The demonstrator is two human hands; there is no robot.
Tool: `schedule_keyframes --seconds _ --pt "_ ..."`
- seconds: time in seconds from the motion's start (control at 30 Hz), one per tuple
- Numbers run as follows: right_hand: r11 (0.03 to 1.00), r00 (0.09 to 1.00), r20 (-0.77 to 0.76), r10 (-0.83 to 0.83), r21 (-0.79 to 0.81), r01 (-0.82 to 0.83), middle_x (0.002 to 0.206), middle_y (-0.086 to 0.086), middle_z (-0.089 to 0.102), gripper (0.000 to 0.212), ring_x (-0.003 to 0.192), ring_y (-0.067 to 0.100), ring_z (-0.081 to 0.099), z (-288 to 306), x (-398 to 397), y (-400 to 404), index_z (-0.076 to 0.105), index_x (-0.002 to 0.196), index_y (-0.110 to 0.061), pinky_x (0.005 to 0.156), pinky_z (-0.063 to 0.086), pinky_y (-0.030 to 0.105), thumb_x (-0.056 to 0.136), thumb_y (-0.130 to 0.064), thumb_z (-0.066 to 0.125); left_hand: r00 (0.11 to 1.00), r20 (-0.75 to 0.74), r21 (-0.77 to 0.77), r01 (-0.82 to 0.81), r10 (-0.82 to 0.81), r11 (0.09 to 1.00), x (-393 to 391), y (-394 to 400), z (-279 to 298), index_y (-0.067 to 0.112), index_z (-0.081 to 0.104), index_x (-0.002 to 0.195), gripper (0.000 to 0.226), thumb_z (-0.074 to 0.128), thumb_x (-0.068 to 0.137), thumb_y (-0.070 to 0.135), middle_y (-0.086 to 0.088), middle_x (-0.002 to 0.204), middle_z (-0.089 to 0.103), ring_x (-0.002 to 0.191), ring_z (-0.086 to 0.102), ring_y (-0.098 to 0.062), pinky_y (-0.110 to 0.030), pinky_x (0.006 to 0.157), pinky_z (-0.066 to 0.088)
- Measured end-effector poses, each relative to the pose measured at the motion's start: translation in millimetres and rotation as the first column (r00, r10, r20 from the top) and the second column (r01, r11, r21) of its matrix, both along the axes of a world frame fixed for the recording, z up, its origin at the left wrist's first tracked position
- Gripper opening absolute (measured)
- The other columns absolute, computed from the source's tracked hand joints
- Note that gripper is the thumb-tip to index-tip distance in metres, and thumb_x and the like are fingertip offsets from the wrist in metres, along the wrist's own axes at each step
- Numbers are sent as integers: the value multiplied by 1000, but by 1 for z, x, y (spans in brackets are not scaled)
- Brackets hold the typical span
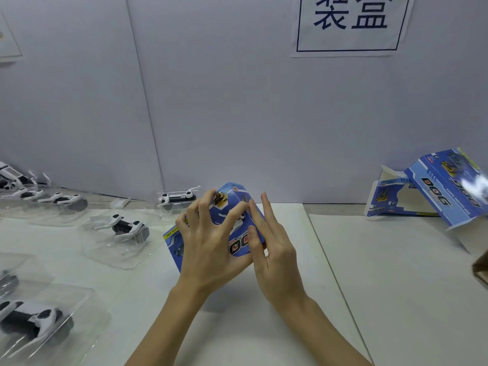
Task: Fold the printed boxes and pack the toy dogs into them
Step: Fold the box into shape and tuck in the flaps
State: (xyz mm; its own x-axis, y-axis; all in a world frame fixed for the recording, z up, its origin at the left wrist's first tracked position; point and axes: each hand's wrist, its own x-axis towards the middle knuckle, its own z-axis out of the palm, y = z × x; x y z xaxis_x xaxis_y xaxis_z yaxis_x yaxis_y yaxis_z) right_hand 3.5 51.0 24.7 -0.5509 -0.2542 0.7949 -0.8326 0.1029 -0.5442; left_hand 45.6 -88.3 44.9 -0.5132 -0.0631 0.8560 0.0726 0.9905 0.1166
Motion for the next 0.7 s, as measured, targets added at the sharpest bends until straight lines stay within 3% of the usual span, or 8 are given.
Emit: schedule_keyframes --seconds 0.1,0.2,0.3,0.43,0.57,0.7 --pt "1000 1000 -5 -19 -1 19 168 -7 29 51 140 11 46 -3 -1 0 39 158 -28 93 59 26 110 -45 38 1000 -15 -1 19 -19 1000 -1 0 -1 40 52 137 64 65 79 64 -12 152 39 138 42 -36 -57 101 35" --pt "994 991 90 97 -55 -92 165 -7 30 61 145 10 42 -4 -2 2 33 158 -34 89 61 25 102 -48 53 999 -21 45 48 -47 998 0 -1 -3 41 49 144 72 68 79 65 -8 155 36 141 39 -33 -56 108 32" --pt "988 993 79 84 -135 -73 157 -4 38 61 140 5 47 -7 -3 3 44 154 -29 82 60 17 98 -45 63 995 -20 114 96 -95 989 0 -1 -4 44 38 153 83 62 82 77 -4 158 33 144 37 -28 -50 113 28" --pt "989 996 64 57 -143 -48 154 -5 41 60 141 11 47 -9 -2 -1 51 151 -26 81 61 18 100 -57 56 991 -45 133 128 -123 983 -2 -3 -8 42 34 154 87 70 79 70 -2 160 32 147 34 -25 -50 116 28" --pt "990 998 43 41 -136 -35 154 -5 43 51 139 14 50 -10 -8 -3 55 149 -23 80 62 20 104 -47 55 987 -53 154 161 -155 975 -5 -1 -8 33 34 153 91 77 78 61 -3 162 33 150 34 -27 -63 116 28" --pt "976 980 190 54 -216 -12 151 -7 46 48 136 5 51 -13 -16 0 58 147 -25 77 62 21 100 -34 62 978 128 139 149 -167 979 -2 -9 -10 36 30 160 98 58 79 84 0 173 14 160 12 -27 -71 121 15"
